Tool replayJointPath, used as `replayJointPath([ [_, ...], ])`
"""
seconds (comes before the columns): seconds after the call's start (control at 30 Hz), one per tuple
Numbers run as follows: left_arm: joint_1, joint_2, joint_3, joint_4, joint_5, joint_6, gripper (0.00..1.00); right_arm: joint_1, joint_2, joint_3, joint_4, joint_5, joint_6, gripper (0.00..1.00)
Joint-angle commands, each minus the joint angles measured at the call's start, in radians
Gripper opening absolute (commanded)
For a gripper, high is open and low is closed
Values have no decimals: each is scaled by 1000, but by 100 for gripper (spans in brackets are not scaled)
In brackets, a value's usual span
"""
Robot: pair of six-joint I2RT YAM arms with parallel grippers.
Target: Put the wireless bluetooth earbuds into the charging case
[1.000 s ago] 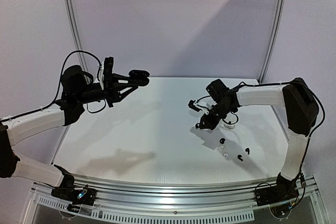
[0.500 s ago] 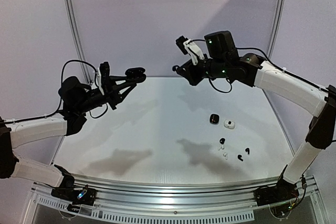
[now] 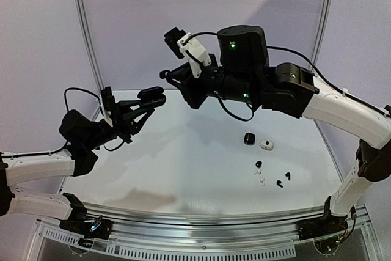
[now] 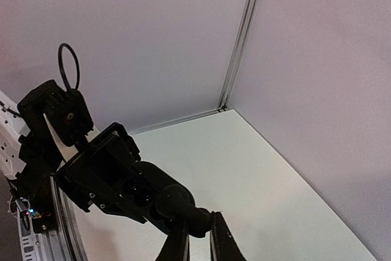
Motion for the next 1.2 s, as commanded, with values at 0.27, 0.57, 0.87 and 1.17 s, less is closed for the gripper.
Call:
replayJointPath([
  [0.27,-46,-73,-55,80,11,-33,0,121,55,61,-17,174,-64,0],
  [0.57,-45,-104,-46,28,32,-5,0,137,118,132,-108,188,-115,0],
  [0.87,-46,-107,-45,-11,5,-20,0,158,125,132,-161,218,-135,0],
  [1.17,-46,-98,-41,-5,36,26,0,158,140,136,-186,239,-149,0],
])
